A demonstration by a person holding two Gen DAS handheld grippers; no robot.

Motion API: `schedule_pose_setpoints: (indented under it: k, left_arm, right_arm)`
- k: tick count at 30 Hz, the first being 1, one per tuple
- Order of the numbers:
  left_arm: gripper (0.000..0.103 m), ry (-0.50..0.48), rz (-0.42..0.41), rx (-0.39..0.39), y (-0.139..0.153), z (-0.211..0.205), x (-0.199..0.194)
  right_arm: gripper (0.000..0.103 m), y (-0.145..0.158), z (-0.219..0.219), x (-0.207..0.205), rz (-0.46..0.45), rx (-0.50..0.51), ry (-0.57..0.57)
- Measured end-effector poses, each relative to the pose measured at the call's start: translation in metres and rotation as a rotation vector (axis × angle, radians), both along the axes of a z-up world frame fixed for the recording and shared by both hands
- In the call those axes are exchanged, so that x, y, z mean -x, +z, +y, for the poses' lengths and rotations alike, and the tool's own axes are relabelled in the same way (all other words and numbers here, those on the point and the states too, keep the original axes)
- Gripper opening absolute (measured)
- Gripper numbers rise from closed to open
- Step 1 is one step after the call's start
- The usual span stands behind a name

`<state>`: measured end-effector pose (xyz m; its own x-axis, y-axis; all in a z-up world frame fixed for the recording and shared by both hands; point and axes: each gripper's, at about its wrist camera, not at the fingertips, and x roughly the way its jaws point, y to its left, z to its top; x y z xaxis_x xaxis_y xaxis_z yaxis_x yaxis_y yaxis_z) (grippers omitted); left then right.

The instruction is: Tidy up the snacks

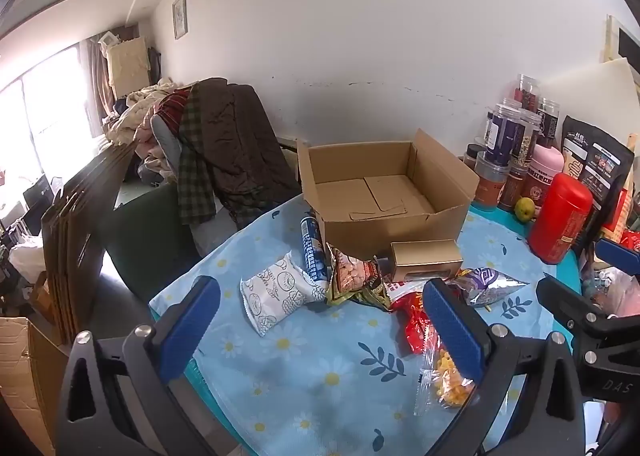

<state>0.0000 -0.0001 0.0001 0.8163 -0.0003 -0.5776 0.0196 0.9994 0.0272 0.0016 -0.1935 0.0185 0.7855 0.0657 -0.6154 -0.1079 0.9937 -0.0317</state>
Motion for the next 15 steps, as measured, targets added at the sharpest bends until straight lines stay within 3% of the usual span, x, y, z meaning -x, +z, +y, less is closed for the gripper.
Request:
schedule_pose_setpoints:
  k: [15]
  left_arm:
    - [0.103, -0.03, 0.022, 0.028, 0.0023, -0.0012, -0.0006]
  right_arm:
    - [0.103, -0.0026, 0.0053, 0.0002, -0.003, -0.001, 0.0]
